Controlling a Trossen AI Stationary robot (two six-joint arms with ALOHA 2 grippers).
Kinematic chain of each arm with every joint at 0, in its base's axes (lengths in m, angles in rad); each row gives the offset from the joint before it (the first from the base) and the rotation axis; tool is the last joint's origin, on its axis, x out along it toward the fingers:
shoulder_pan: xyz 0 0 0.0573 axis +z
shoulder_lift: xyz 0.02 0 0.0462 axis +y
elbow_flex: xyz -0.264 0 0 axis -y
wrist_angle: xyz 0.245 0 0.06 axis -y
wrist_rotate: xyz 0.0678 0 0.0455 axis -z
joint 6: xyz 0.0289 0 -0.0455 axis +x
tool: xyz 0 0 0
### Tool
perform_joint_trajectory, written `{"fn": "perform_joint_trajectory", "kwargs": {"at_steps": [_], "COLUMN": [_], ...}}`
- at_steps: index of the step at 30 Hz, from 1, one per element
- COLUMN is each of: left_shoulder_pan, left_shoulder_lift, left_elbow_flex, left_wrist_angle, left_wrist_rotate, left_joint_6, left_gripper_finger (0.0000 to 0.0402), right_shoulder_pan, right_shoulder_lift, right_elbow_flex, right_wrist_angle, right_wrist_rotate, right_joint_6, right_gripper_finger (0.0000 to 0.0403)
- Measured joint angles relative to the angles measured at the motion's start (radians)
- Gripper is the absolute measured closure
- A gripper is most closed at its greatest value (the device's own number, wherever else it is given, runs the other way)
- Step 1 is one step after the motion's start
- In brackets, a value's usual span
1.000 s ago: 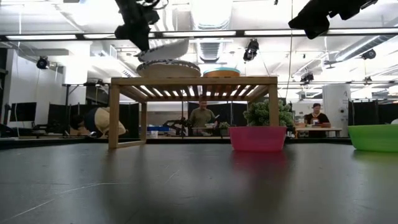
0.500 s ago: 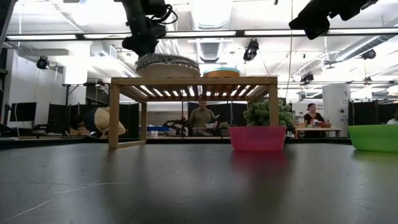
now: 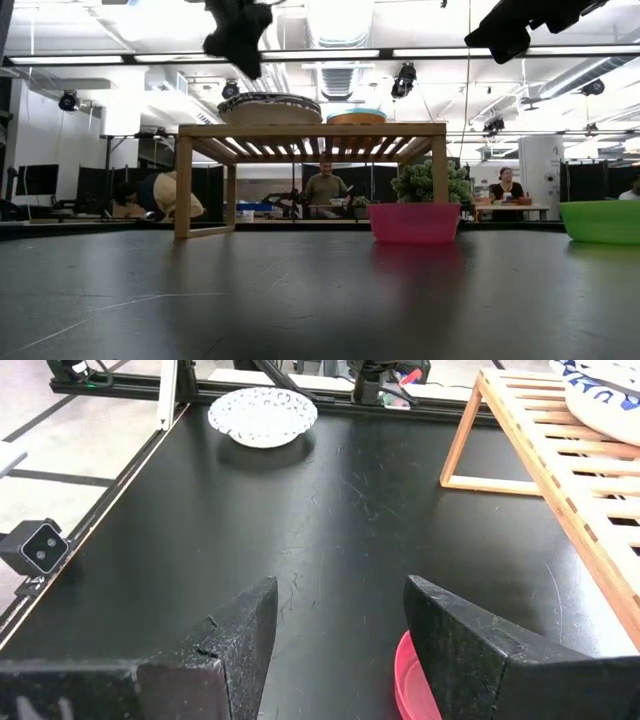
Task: Place and stack bowls onto a shelf
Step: Stack the pink bowl on top of the other blue bowl on the shelf
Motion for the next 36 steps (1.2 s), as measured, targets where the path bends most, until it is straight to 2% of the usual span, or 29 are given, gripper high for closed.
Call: {"fn": "perform_joint_trajectory", "kwargs": {"at_steps": [6, 10, 13, 16, 20, 24, 28, 36], "left_shoulder_pan": [-0.262, -0.467, -0.61, -0.732, -0.859, -0.937, -0.946, -0.942], "left_shoulder_lift": [-0.018, -0.018, -0.018, -0.022, -0.024, -0.024, -0.045, -0.242], "left_elbow_flex": [-0.001, -0.029, -0.099, -0.189, -0.329, -0.457, -0.548, -0.827], "left_wrist_angle": [0.025, 0.075, 0.123, 0.189, 0.36, 0.485, 0.54, 0.813], "left_wrist_rotate": [-0.015, -0.082, -0.139, -0.142, -0.144, -0.144, -0.147, -0.151], "left_joint_6": [-0.016, 0.002, 0.039, 0.063, 0.063, 0.081, 0.058, 0.059], "left_gripper_finger": [0.0311, 0.0311, 0.0311, 0.0311, 0.0311, 0.0311, 0.0311, 0.0311], "right_shoulder_pan": [-0.002, -0.002, -0.003, -0.003, -0.002, -0.003, -0.002, -0.003], "right_shoulder_lift": [0.0, 0.0, 0.003, 0.015, 0.058, 0.131, 0.217, 0.403], "right_elbow_flex": [0.0, 0.0, 0.0, 0.0, 0.0, 0.0, 0.019, 0.135], "right_wrist_angle": [0.008, 0.008, 0.008, 0.008, 0.009, 0.011, 0.013, -0.013], "right_wrist_rotate": [0.003, 0.058, 0.102, 0.105, 0.127, 0.218, 0.217, 0.217], "right_joint_6": [0.003, 0.018, 0.039, 0.061, 0.122, 0.211, 0.272, 0.293], "right_gripper_finger": [0.0195, 0.0195, 0.0195, 0.0195, 0.0195, 0.0195, 0.0195, 0.0195]}}
